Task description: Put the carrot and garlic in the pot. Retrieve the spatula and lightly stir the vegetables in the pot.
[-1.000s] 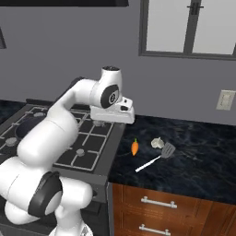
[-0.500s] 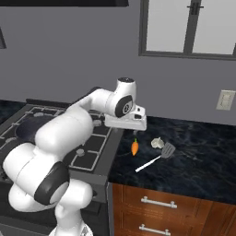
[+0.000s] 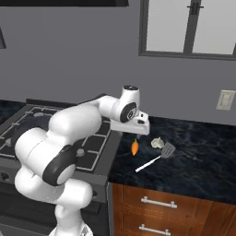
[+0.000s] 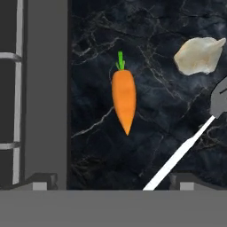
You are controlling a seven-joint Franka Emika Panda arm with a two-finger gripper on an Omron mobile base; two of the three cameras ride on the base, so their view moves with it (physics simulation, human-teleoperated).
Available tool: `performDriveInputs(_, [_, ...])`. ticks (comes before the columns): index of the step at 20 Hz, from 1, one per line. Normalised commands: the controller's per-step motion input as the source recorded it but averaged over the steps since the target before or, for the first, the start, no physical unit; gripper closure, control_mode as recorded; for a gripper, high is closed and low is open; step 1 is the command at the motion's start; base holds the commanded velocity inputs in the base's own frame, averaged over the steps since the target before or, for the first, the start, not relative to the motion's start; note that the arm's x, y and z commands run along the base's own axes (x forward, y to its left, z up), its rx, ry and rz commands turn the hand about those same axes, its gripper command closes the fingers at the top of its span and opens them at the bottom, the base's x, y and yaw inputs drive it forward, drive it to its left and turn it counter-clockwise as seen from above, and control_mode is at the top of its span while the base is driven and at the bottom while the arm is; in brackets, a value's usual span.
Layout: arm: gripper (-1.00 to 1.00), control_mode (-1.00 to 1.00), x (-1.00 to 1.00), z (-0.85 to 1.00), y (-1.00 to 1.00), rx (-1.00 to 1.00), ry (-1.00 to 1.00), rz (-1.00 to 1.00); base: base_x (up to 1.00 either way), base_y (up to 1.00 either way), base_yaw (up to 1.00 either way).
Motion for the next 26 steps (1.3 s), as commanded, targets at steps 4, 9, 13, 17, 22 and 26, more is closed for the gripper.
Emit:
performDriveInputs(4, [-1.0, -1.0, 0.33, -0.36, -0.13, 0.0, 0.0, 0.0, 0.0, 0.0, 0.0])
performDriveInputs(9, [-1.0, -1.0, 0.34, -0.33, -0.09, 0.0, 0.0, 0.0, 0.0, 0.0, 0.0])
performDriveInputs(13, [-1.0, -1.0, 0.27, -0.28, -0.14, 0.05, 0.0, 0.0, 0.0, 0.0, 0.0])
performDriveInputs(17, [-1.0, -1.0, 0.31, -0.23, -0.08, 0.03, 0.0, 0.0, 0.0, 0.0, 0.0])
performDriveInputs(22, [-1.0, -1.0, 0.24, -0.22, -0.05, 0.02, 0.0, 0.0, 0.0, 0.0, 0.0])
performDriveInputs(26, [-1.0, -1.0, 0.08, -0.18, 0.0, 0.0, 0.0, 0.0, 0.0, 0.0, 0.0])
